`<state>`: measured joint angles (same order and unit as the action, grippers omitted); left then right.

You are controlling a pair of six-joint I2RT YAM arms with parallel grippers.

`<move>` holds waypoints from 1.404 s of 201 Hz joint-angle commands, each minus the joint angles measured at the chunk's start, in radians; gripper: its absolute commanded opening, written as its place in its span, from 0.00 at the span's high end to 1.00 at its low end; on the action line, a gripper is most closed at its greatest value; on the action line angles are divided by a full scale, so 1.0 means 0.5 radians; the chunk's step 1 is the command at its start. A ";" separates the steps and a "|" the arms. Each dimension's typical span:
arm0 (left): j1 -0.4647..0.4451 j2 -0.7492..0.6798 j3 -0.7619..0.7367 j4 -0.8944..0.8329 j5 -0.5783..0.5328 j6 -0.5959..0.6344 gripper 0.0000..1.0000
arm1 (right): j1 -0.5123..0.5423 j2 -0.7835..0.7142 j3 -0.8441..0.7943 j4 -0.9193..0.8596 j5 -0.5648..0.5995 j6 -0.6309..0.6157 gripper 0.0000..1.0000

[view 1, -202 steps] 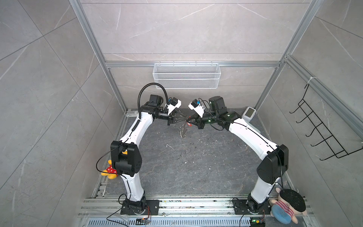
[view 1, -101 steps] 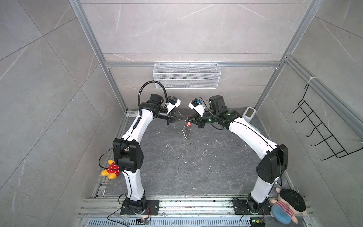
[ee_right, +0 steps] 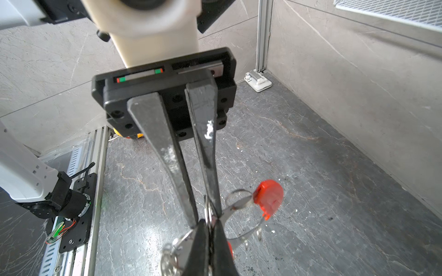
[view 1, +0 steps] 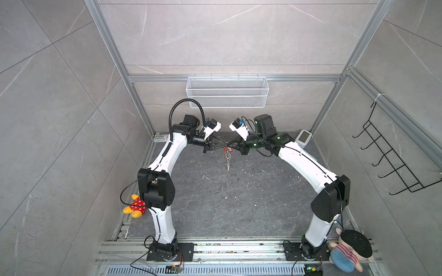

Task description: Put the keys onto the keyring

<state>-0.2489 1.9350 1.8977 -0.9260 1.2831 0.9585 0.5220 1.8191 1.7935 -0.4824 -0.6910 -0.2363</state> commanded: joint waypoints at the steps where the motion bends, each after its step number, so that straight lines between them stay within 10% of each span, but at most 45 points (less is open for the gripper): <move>1: -0.040 0.016 0.055 -0.073 -0.013 0.059 0.91 | 0.029 0.013 0.098 0.124 -0.078 0.022 1.00; 95: -0.028 -0.052 -0.028 0.072 0.082 0.031 1.00 | -0.019 -0.037 0.021 0.107 -0.080 0.206 0.94; 157: -0.005 -0.312 -0.896 2.702 0.179 -1.813 1.00 | -0.211 -0.203 -0.335 0.597 -0.438 0.578 0.78; 282: -0.008 -0.157 -1.010 4.151 -0.044 -3.193 1.00 | -0.213 -0.083 -0.243 0.867 -0.485 0.765 0.62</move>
<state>-0.2489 1.8450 1.3781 0.9188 1.2724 -0.4789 0.4126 1.7599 1.6299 -0.0868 -0.9173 0.1211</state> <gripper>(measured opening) 0.047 0.380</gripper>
